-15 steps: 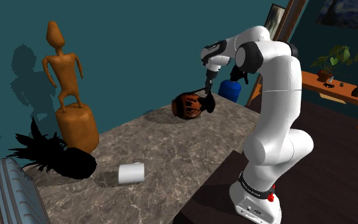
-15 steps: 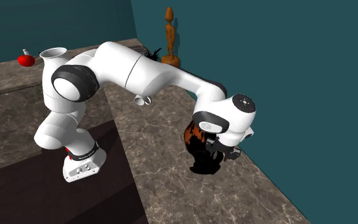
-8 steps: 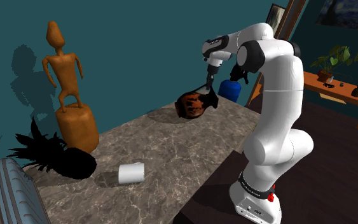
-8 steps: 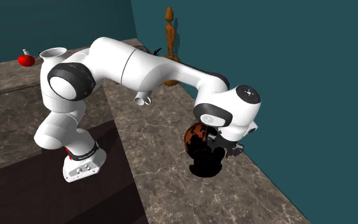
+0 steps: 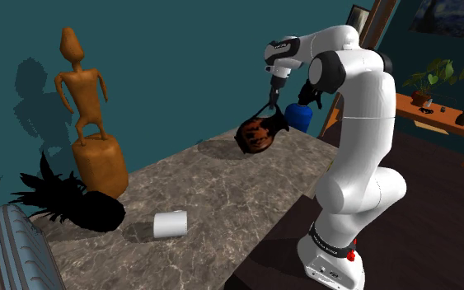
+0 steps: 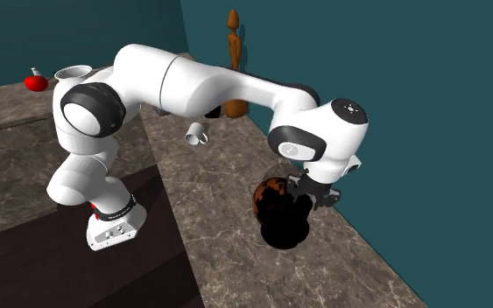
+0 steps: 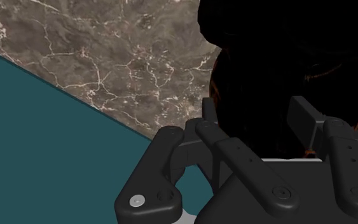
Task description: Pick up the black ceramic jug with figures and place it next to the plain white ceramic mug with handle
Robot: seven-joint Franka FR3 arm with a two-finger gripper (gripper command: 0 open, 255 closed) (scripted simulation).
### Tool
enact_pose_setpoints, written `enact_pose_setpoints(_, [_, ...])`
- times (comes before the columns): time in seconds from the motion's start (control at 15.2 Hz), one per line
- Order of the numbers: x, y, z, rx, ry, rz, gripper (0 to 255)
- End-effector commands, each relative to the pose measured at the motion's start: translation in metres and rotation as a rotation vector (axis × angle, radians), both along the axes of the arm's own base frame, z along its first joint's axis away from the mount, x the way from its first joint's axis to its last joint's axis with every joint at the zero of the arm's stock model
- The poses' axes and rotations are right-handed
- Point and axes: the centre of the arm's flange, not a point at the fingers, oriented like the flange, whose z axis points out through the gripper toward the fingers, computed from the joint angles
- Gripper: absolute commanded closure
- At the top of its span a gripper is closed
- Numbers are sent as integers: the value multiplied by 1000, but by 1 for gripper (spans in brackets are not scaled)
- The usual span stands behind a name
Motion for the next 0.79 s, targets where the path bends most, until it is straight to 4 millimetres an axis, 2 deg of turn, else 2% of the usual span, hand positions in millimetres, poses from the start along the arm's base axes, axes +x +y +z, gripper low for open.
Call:
enact_pose_setpoints(0.0, [0, 0, 15, -4, -4, -1, 255])
enact_pose_setpoints(0.73, [0, 0, 73, -4, -4, -1, 255])
